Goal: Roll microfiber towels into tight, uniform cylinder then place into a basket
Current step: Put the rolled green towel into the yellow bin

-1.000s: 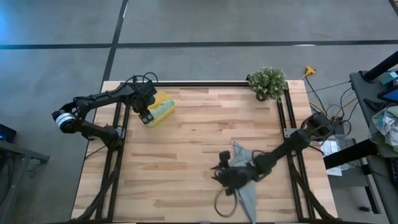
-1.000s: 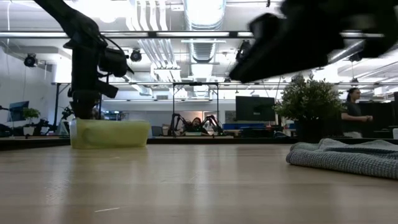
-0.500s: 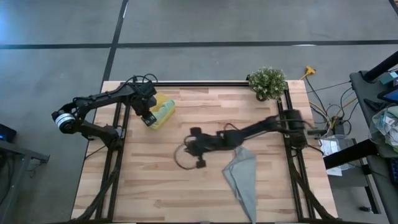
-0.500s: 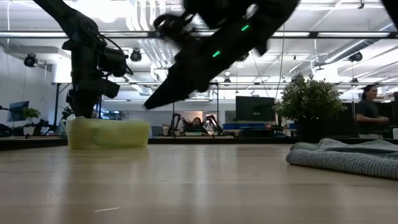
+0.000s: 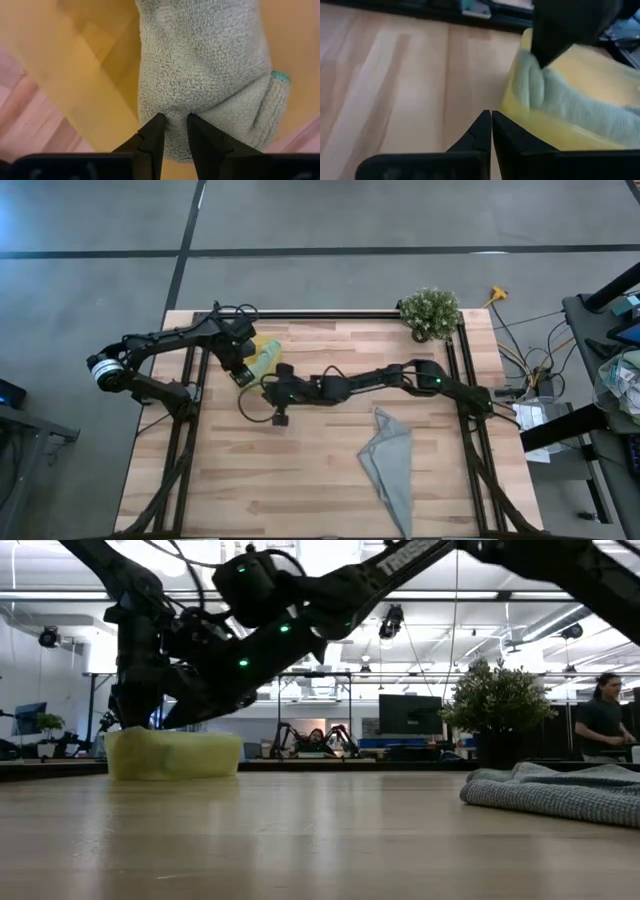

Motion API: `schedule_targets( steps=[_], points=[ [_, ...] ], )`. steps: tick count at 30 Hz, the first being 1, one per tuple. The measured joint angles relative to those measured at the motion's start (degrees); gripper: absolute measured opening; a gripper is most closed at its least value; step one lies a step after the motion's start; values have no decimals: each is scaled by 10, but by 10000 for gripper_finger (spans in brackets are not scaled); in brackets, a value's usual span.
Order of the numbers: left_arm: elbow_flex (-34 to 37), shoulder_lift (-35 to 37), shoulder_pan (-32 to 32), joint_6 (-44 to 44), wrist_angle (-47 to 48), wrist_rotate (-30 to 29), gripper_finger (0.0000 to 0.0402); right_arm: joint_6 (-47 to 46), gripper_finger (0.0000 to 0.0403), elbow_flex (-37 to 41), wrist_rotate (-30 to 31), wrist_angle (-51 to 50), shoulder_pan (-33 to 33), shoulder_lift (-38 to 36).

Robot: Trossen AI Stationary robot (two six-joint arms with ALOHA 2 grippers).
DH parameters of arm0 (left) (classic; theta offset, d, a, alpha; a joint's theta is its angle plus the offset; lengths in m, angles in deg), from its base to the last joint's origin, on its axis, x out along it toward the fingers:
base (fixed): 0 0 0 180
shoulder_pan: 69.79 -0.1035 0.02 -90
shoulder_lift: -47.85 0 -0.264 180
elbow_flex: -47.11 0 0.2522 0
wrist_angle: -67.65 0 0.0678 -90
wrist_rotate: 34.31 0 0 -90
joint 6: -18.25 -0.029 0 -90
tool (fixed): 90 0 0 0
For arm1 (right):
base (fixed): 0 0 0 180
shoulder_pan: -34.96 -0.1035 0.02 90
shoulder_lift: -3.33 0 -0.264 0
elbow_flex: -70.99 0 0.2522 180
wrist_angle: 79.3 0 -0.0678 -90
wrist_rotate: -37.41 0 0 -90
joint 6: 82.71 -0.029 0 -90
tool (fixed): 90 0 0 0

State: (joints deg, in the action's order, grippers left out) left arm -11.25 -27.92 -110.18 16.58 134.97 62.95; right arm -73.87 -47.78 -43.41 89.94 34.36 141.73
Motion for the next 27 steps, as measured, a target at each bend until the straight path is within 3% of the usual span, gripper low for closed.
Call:
schedule_targets(
  steps=[10, 14, 23, 27],
  points=[
    [0, -9, 8, -2, -1, 6, 67, -3, 9, -82, 31, -59, 15, 63],
    [0, -8, 8, -3, -1, 12, 67, 0, 9, -90, 60, -58, 17, 70],
    [0, -8, 8, -8, -4, 13, 67, -2, 9, -86, 61, -57, 23, 70],
    [0, -8, 8, -17, -24, 43, 67, -3, 9, -85, 61, -50, 22, 70]
  ],
)
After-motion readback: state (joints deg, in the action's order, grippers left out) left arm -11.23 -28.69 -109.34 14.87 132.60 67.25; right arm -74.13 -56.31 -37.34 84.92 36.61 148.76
